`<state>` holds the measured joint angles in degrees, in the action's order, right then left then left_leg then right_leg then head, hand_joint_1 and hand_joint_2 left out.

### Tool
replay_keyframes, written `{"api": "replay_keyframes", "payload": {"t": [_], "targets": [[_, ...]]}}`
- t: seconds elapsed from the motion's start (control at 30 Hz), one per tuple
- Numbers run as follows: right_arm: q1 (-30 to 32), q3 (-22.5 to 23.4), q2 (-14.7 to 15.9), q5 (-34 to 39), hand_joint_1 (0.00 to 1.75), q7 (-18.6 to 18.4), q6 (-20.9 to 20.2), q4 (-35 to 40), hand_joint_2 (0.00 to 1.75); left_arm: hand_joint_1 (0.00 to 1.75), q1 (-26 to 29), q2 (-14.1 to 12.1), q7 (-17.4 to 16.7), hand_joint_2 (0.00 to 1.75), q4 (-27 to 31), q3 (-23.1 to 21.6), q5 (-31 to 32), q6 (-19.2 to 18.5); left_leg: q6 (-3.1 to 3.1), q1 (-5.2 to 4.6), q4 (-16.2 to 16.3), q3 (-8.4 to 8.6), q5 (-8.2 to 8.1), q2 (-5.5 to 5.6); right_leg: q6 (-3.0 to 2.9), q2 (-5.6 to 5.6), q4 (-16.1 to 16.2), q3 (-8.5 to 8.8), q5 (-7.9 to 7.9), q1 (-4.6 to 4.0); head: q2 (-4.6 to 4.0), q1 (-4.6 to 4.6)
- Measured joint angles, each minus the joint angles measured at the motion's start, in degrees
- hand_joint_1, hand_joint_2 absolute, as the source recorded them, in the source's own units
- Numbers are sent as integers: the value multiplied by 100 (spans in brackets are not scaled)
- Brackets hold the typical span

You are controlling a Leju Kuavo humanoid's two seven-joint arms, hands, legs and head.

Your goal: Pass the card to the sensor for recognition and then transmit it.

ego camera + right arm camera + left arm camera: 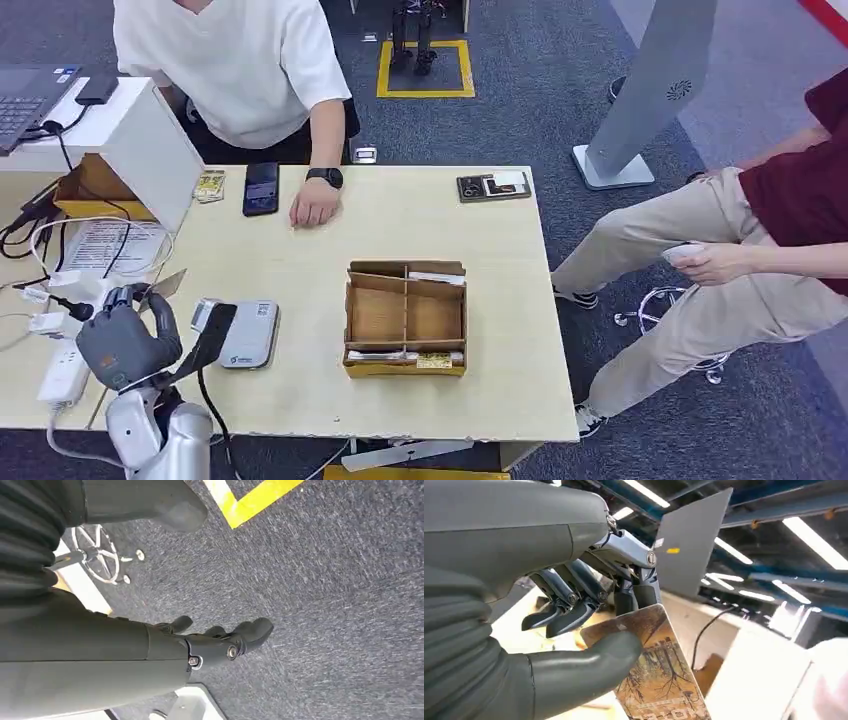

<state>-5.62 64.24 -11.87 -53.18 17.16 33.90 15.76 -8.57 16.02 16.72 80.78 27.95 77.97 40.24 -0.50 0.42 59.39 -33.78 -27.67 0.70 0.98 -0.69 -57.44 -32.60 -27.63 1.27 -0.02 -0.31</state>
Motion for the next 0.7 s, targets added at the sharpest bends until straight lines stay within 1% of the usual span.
{"api": "replay_keyframes", "payload": {"t": [0.17,0.33,0.43,0.5,0.57,0.63,0.7], "targets": [[3,0,2,2,0,0,-4,0,175,175,22,-4,-101,175,-203,-63,107,-2,0,0,0,0,0,-2,0,0,0,0,0,0,0,0],[2,0,2,2,0,2,-7,-2,175,175,32,-9,-118,175,-297,-96,129,-2,0,0,0,1,0,-1,0,0,0,0,0,0,0,2],[1,0,2,7,0,9,-7,-2,175,175,28,-13,-240,175,-404,-142,327,-2,0,0,0,0,0,-1,0,-1,0,0,0,0,0,0],[-11,15,7,-37,0,72,61,-53,175,175,27,-15,-229,175,-525,-164,409,-2,0,0,0,1,0,-1,0,-1,0,0,0,0,0,0],[-17,46,15,-70,0,83,28,-87,175,175,32,-15,-243,175,-664,-188,452,-2,0,-1,0,1,0,-2,0,-1,0,-1,0,0,0,-2],[-17,68,15,-74,0,68,-22,-85,175,175,33,-22,-399,175,-762,-247,465,-2,0,-1,0,1,0,0,0,0,0,0,0,0,0,0],[-16,72,15,-66,0,48,-50,-85,175,175,56,-48,-693,175,-872,-409,439,-2,0,-1,0,0,0,0,0,0,0,0,0,0,0,0]]}}
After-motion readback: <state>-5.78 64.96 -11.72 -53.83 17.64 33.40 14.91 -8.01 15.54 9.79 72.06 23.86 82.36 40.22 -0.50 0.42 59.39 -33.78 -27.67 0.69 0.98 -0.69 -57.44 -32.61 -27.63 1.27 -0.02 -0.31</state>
